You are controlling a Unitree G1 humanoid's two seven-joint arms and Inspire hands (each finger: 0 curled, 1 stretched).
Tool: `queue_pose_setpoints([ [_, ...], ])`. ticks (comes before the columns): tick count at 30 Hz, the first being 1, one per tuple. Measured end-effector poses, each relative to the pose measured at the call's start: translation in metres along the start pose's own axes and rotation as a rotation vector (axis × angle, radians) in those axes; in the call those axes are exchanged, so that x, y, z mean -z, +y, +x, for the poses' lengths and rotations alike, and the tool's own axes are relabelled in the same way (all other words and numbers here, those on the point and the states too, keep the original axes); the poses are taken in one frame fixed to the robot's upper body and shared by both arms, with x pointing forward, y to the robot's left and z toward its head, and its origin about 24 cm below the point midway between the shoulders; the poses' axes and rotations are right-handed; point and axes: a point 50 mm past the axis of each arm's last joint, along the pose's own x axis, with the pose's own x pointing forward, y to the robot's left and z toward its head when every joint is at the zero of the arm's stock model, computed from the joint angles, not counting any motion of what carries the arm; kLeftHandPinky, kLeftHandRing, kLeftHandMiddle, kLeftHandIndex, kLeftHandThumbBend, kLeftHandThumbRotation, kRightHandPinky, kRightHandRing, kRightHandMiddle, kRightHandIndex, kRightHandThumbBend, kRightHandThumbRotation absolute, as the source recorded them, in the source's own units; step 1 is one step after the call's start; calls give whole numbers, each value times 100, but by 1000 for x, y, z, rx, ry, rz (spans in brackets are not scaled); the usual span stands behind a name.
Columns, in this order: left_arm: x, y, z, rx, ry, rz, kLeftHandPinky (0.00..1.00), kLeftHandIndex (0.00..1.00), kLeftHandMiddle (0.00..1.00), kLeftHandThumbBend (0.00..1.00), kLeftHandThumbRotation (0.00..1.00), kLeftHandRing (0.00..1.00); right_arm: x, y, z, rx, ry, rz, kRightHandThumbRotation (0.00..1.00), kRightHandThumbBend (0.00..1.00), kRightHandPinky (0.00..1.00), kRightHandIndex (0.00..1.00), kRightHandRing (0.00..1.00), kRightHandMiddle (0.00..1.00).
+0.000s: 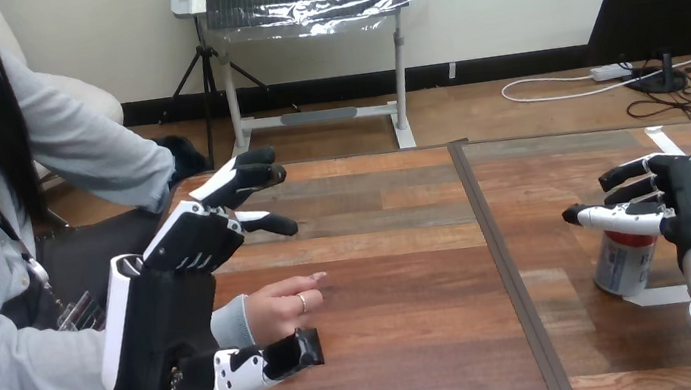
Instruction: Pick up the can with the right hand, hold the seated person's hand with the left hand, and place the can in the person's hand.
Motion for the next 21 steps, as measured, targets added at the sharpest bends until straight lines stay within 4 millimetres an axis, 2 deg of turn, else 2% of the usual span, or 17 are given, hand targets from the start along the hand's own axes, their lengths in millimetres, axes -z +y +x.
queue_pose_setpoints([
  [11, 0, 0, 0, 1, 1, -1, 59, 74, 84, 100, 44, 81, 0, 1, 0, -25, 0, 3, 0, 96, 59, 68, 66, 67],
  [21, 0, 0, 0, 4, 2, 0, 60, 75, 84, 100, 45, 82, 0, 3, 0, -74, 1, 7, 16, 100, 67, 81, 77, 78],
])
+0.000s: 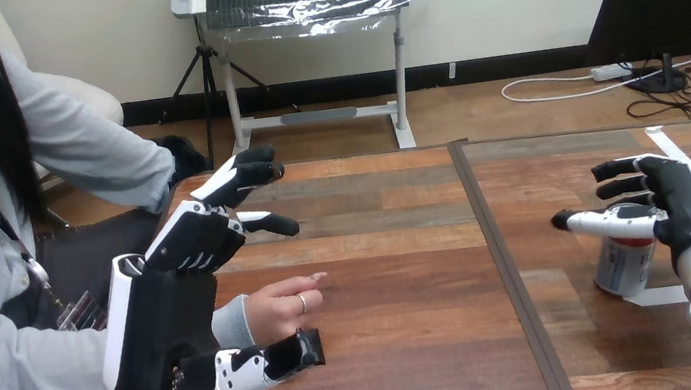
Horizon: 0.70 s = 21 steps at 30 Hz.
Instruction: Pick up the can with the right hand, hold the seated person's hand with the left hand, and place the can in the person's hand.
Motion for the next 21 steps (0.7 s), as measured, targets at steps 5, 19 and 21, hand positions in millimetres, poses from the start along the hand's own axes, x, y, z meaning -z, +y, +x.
queue_pose_setpoints([
  [5, 0, 0, 0, 0, 0, 0, 60, 74, 84, 100, 44, 83, 0, 1, 0, -30, 2, 12, 24, 100, 71, 85, 80, 82],
  [19, 0, 0, 0, -1, 3, -4, 61, 74, 84, 100, 44, 82, 0, 2, 0, -47, 3, 19, 30, 100, 75, 91, 84, 85],
  [21, 0, 0, 0, -1, 2, -5, 61, 74, 84, 100, 44, 82, 0, 2, 0, -46, 3, 19, 31, 100, 75, 91, 84, 86],
])
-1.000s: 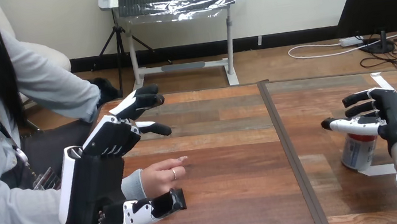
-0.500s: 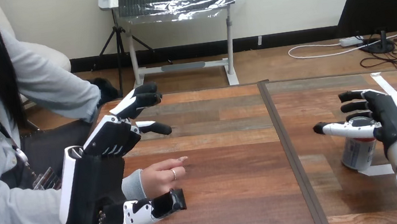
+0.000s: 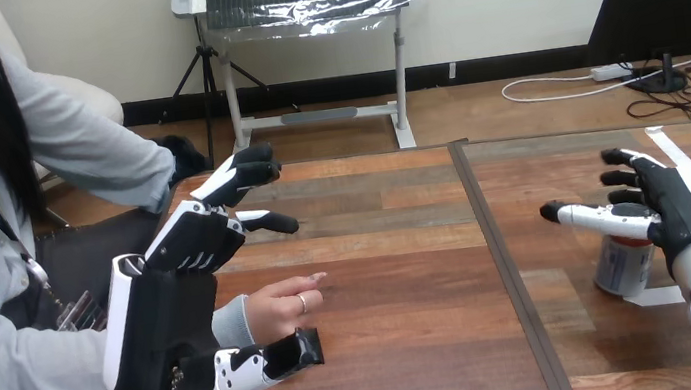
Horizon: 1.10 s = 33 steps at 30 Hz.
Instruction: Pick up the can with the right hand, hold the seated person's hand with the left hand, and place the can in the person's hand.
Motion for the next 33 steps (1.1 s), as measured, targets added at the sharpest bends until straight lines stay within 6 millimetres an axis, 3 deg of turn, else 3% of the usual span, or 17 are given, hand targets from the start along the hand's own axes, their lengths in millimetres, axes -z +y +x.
queue_pose_setpoints([
  [33, -2, 1, 1, -8, -15, -5, 61, 75, 85, 100, 43, 83, 14, 2, -6, -1, 38, 7, 33, 100, 78, 93, 86, 86],
])
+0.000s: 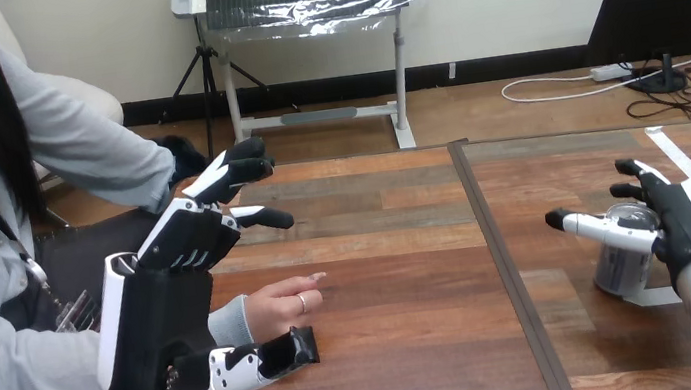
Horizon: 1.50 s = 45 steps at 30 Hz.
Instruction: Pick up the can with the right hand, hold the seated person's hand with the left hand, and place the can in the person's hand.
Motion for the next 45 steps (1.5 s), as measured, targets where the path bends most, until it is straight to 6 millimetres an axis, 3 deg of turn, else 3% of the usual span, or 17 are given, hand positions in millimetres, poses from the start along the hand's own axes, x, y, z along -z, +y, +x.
queue_pose_setpoints([
  [25, 0, 0, -1, 0, 0, 0, 61, 74, 85, 100, 43, 83, 9, 1, -4, 5, 19, 13, 30, 100, 76, 91, 86, 87],
  [45, 0, 1, -1, -4, 2, -6, 61, 74, 85, 100, 43, 83, 15, 4, -7, 19, 34, 54, 20, 98, 74, 88, 84, 85],
])
